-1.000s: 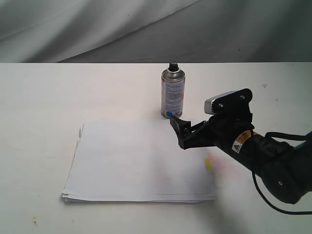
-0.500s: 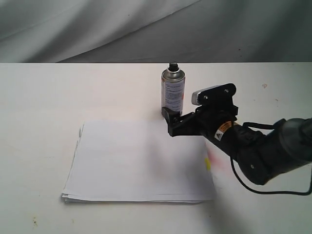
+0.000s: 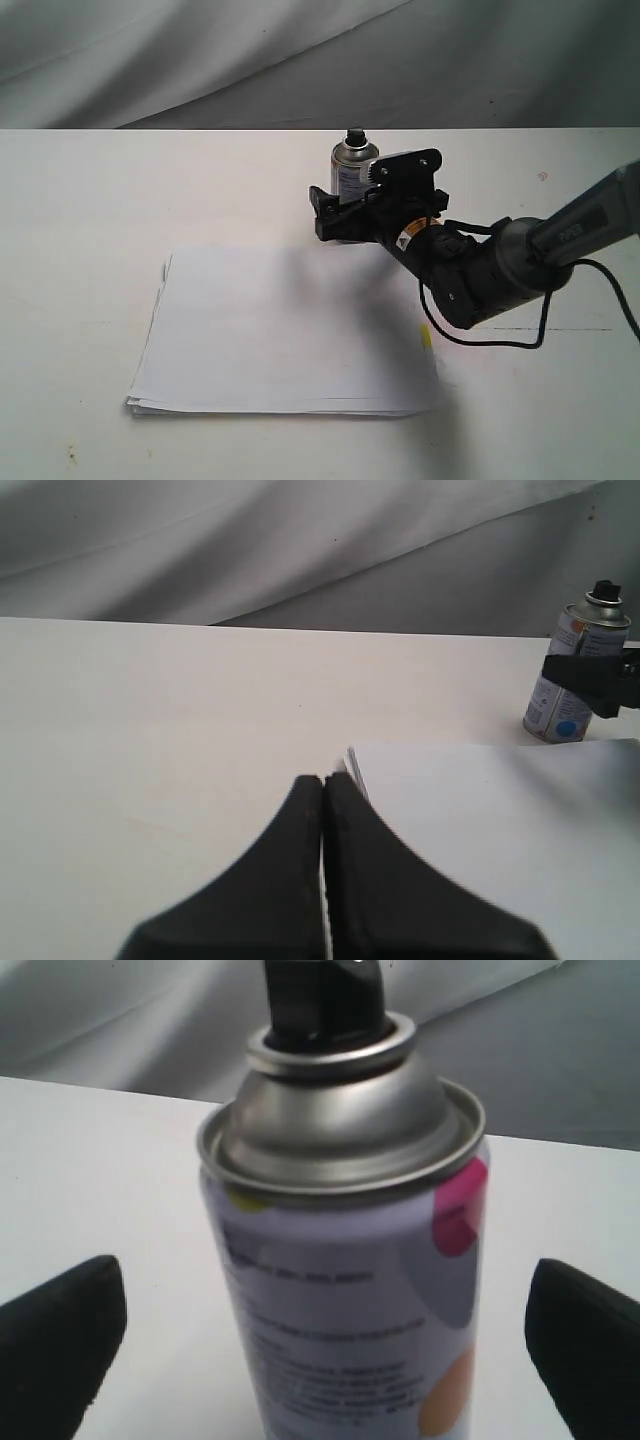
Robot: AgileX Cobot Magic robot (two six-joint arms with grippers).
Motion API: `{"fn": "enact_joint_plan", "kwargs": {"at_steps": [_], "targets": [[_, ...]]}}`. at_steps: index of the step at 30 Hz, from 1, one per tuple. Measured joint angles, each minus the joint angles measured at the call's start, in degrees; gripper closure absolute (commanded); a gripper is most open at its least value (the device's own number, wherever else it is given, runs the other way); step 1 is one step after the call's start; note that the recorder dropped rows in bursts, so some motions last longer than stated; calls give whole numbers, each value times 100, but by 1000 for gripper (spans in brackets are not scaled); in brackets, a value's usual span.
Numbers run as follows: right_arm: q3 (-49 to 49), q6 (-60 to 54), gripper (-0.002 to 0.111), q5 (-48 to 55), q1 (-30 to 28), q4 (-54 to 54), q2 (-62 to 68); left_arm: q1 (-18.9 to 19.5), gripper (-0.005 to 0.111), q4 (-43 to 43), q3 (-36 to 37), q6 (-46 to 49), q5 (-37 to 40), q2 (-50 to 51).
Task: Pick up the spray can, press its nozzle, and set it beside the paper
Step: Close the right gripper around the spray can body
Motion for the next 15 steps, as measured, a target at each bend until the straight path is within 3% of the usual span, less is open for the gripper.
{"fn": "enact_joint_plan", "kwargs": {"at_steps": [8,11,15], "targets": [[-299,0,10,240,0,23,225,0,107,0,0,0,0,0],[-299,0,22,283,0,31,234,0,107,0,0,0,0,0],[-299,0,46,283,0,107,234,0,107,0,0,0,0,0]]}}
